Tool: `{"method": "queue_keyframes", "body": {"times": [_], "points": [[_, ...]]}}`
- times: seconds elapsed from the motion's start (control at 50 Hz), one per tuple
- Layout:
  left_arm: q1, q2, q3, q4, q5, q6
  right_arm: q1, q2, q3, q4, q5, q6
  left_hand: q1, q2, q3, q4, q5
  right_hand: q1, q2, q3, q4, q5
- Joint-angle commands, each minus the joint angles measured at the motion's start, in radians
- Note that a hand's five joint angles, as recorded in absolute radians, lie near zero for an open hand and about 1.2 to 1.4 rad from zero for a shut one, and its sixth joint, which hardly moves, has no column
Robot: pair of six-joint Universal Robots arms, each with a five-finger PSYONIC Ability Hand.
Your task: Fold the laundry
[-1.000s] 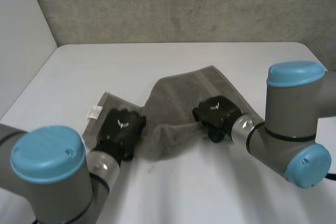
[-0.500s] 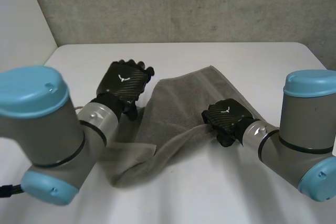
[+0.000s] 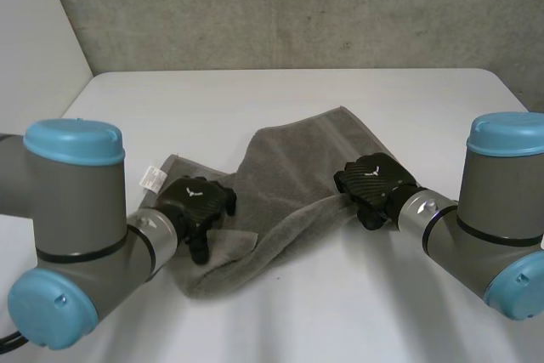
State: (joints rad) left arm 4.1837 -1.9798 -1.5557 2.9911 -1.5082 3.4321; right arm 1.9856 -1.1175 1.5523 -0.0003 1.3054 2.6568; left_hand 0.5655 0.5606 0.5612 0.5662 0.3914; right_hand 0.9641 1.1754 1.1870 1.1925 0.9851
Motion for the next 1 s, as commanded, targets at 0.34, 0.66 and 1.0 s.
{"method": "queue_keyframes", "body": {"times": [0.34, 0.66, 1.0], "points": [[-0.068, -0.088, -0.034, 0.068, 0.02, 0.006, 0.005, 0.002, -0.011, 0.0, 0.0, 0.0, 0.366, 0.371, 0.37, 0.365, 0.365, 0.432, 0.221, 0.209, 0.204, 0.237], [-0.051, -0.083, 0.463, 0.308, -0.091, 0.062, 0.018, 0.071, -0.383, -0.145, 0.028, -0.069, 0.831, 0.836, 0.835, 0.83, 0.83, 0.432, 0.221, 0.209, 0.204, 0.237], [0.021, 0.021, 0.179, 0.512, -0.179, -0.076, 0.018, 0.047, -0.324, -0.279, 0.04, -0.075, 0.831, 0.836, 0.835, 0.83, 0.83, 0.432, 0.221, 0.209, 0.204, 0.237]]}}
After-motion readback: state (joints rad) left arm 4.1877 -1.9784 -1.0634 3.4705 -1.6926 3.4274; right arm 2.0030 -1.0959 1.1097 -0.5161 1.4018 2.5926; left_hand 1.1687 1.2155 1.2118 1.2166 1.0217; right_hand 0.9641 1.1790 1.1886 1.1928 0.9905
